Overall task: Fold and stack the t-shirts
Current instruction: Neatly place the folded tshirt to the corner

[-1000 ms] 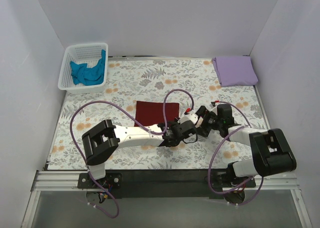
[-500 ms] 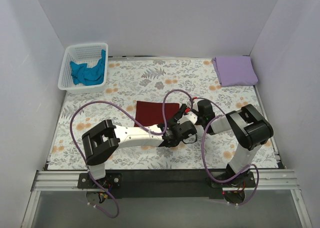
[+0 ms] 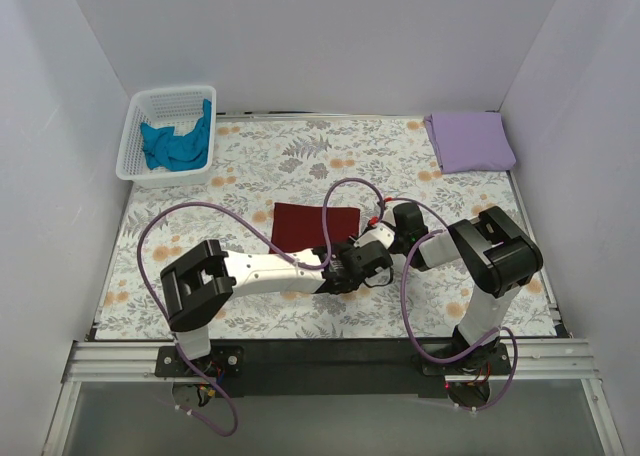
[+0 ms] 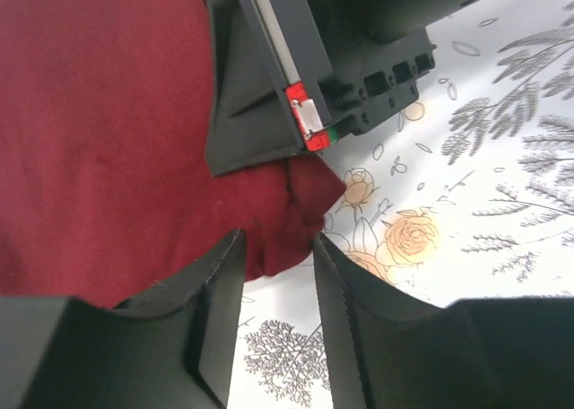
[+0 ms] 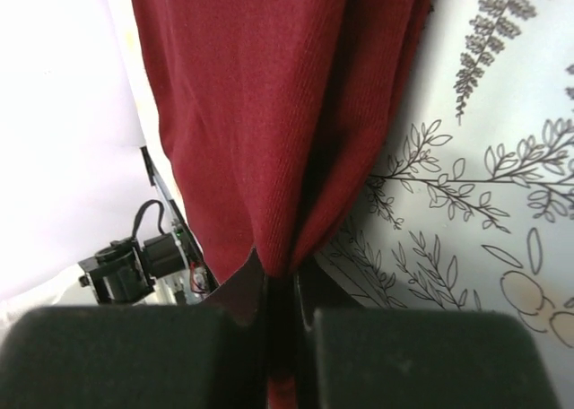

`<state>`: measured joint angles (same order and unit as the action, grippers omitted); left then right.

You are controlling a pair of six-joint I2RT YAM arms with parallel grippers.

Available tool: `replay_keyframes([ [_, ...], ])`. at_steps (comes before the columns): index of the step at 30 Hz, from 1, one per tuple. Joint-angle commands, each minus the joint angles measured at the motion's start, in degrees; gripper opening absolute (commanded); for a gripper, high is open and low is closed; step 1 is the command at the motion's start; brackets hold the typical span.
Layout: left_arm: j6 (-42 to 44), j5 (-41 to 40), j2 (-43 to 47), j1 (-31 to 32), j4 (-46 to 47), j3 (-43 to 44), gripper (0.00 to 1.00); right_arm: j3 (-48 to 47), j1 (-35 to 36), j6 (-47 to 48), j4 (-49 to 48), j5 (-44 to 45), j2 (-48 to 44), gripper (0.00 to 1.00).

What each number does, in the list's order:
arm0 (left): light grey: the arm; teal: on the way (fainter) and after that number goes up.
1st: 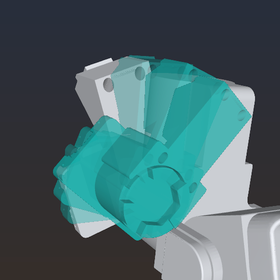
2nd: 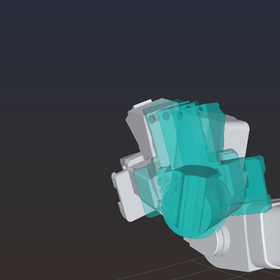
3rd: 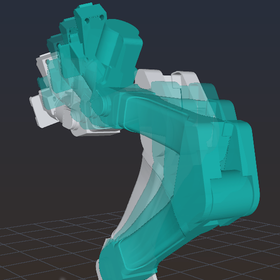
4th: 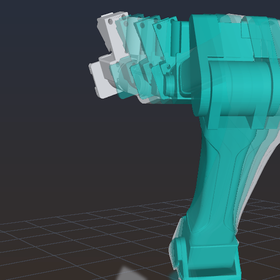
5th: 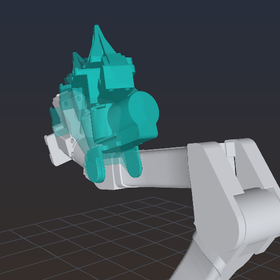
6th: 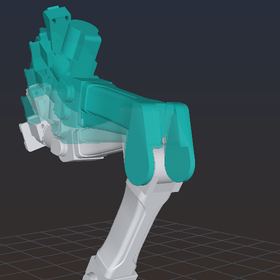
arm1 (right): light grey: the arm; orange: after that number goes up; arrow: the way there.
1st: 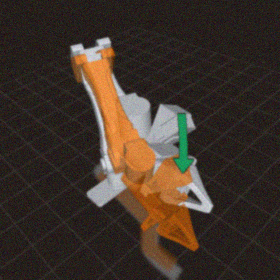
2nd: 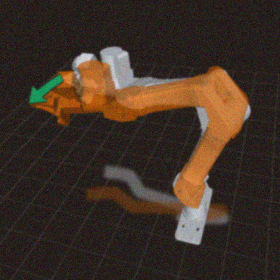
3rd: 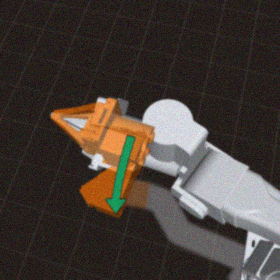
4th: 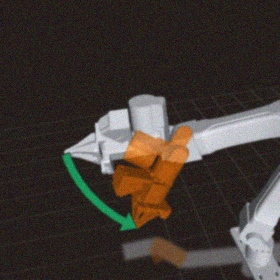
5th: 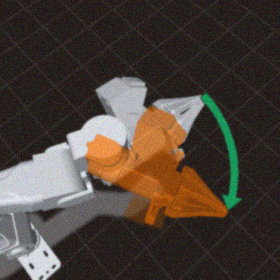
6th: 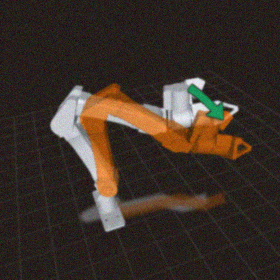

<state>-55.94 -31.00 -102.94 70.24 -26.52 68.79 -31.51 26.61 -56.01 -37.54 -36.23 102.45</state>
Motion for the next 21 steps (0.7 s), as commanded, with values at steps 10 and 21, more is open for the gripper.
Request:
replay_keyframes([
  [10, 0.7, 3.5, 16.4, -10.6, -3.3, 0.2, 0.68, -16.9, -0.9, 30.8, 39.5, 9.7, -3.1, 0.01],
  [21, 0.3, 9.0, 24.5, -44.0, 4.8, -13.0, 0.79, -51.0, -5.3, 54.7, 69.3, 40.2, 10.0, 0.01],
])
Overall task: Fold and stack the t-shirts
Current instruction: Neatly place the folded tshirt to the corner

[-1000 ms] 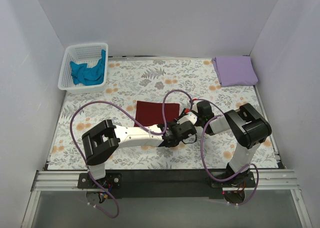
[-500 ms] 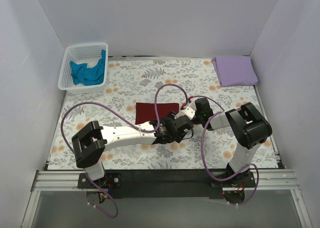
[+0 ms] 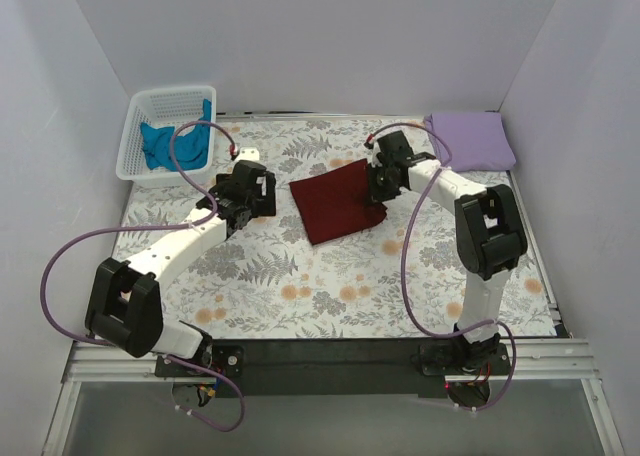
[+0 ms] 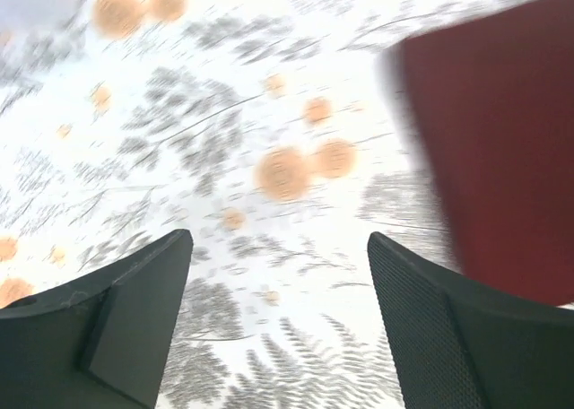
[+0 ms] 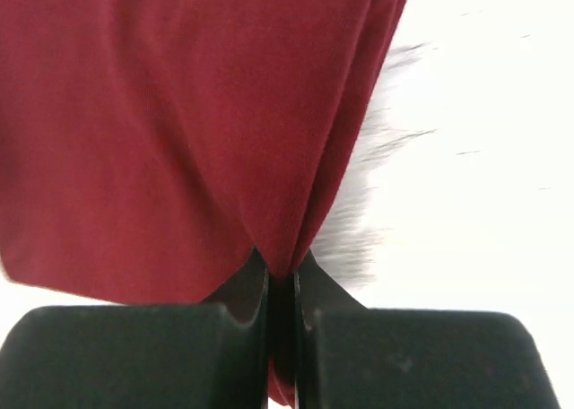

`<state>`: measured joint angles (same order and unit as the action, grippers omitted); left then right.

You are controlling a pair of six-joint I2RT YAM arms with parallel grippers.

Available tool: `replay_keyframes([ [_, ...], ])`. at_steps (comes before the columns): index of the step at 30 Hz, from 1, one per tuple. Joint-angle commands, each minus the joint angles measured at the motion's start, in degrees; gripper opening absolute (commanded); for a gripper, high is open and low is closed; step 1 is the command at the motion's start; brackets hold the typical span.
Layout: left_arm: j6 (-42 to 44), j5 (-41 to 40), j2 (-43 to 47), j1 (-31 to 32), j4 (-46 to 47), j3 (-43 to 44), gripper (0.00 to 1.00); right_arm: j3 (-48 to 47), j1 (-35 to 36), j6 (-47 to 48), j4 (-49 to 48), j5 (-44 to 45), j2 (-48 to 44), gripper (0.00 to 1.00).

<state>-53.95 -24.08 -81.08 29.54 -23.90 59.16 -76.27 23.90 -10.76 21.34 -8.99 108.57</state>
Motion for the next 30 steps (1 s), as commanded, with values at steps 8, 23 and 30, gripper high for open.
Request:
replay_keyframes([
  [8, -2.7, -1.7, 1.0, -6.1, 2.3, -5.0, 0.81, -29.6, -7.9, 20.9, 14.1, 32.6, 14.9, 0.01],
  [23, -3.4, -0.3, -3.1, -7.3, 2.4, -4.9, 0.79, -45.0, -16.8, 26.8, 5.4, 48.3, 25.5, 0.01],
  [30, -3.2, 0.2, -5.0, -7.3, 1.9, -4.5, 0.78, -47.6, -18.5, 27.8, 1.3, 50.6, 25.5, 0.01],
])
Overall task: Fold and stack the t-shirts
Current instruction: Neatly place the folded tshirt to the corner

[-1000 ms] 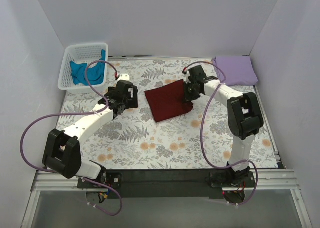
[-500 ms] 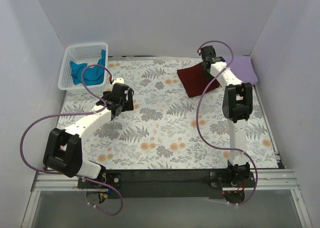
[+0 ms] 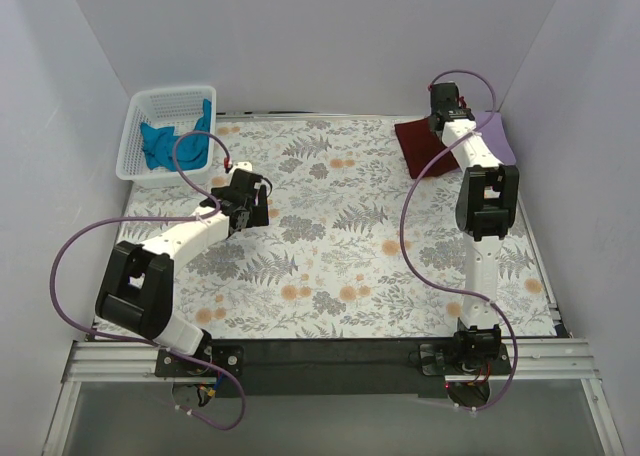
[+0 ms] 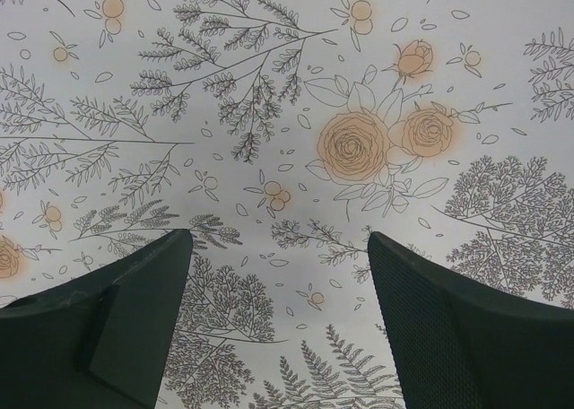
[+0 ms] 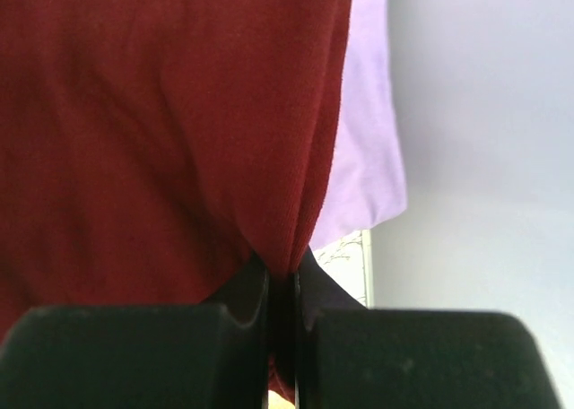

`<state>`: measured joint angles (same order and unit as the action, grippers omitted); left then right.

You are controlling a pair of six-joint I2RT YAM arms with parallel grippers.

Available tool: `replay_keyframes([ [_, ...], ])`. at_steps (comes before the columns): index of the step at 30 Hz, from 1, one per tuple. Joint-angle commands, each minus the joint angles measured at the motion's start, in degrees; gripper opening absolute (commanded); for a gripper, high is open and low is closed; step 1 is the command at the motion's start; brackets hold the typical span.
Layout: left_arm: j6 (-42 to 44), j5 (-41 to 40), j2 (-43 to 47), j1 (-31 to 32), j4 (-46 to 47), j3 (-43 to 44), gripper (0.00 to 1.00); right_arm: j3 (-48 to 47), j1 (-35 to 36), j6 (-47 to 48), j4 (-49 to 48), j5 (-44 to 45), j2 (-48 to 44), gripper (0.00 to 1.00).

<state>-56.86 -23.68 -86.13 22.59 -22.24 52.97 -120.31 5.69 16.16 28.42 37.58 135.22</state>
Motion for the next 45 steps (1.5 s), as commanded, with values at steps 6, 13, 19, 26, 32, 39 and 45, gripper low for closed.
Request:
replay_keyframes([
  [6, -0.2, 0.0, -0.7, -0.4, -0.1, 2.2, 0.78, -4.4, -2.1, 0.4, -7.2, 5.5, -1.8, 0.01],
  [13, -0.2, 0.8, -1.1, -0.5, -0.3, 2.7, 0.78, -4.2, -4.4, 0.0, -9.3, 4.9, -2.8, 0.01],
  [19, -0.2, 1.4, -1.7, -0.6, -0.6, 3.0, 0.77, -2.6, -5.1, 1.6, -12.9, 5.2, -2.2, 0.01],
  [26, -0.2, 1.8, -2.5, -0.7, -0.8, 3.2, 0.77, -1.5, -6.7, 3.1, -17.2, 7.7, -0.4, 0.01],
  [32, -0.2, 2.1, -3.2, -0.8, -1.0, 3.5, 0.77, 0.5, -8.3, 1.0, -18.1, 10.0, -0.4, 0.01],
  [39, -0.2, 2.2, -3.6, -0.8, -1.3, 3.8, 0.77, 2.4, -10.1, -1.0, -18.2, 10.0, -0.2, 0.01],
  [45, -0.2, 2.4, -4.0, -0.9, -1.3, 3.7, 0.77, 2.4, -10.7, -1.0, -19.3, 12.9, 0.8, 0.1],
])
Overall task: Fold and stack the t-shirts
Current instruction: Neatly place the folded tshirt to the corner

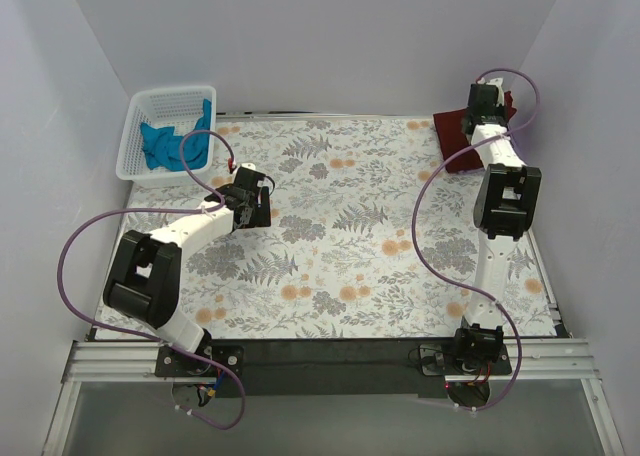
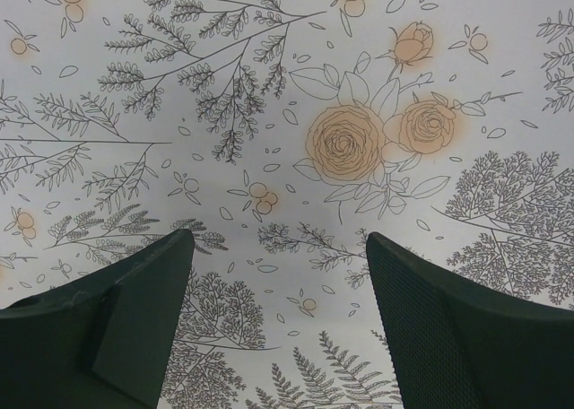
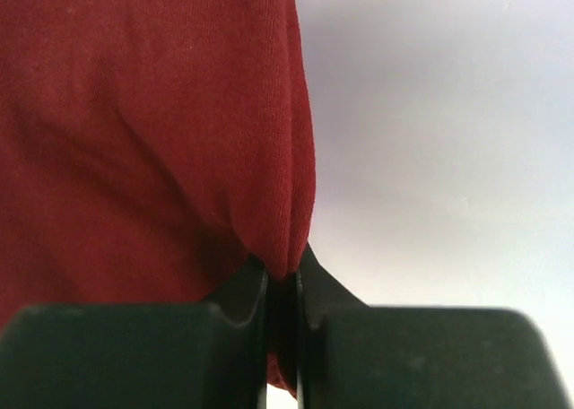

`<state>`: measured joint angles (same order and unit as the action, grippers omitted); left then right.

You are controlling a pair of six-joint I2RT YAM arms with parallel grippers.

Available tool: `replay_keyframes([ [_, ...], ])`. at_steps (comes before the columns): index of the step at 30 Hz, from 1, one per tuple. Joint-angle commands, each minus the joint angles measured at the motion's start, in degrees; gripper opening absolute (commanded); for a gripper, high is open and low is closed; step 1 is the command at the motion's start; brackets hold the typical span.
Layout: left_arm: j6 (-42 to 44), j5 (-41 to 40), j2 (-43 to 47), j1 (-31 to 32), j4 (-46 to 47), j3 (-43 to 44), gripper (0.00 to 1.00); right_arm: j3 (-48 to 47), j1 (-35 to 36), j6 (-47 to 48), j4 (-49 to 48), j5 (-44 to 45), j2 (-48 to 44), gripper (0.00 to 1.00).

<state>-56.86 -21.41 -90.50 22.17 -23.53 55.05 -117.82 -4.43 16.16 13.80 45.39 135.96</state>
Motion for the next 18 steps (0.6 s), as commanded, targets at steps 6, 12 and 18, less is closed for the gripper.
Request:
replay_keyframes([
  [6, -0.2, 0.5, 0.2, -0.5, -0.1, 2.0, 0.76, 0.7, -0.9, -1.4, -5.6, 9.4, -0.3, 0.55],
  [12, -0.3, 0.7, 0.4, -0.6, -0.3, 2.2, 0.76, 3.1, -0.9, -2.8, -5.6, 12.7, -3.9, 0.72],
  [18, -0.8, 1.2, 2.1, -0.8, -0.5, 2.3, 0.76, 10.7, 0.8, -3.6, -5.4, 9.0, -13.8, 0.74],
])
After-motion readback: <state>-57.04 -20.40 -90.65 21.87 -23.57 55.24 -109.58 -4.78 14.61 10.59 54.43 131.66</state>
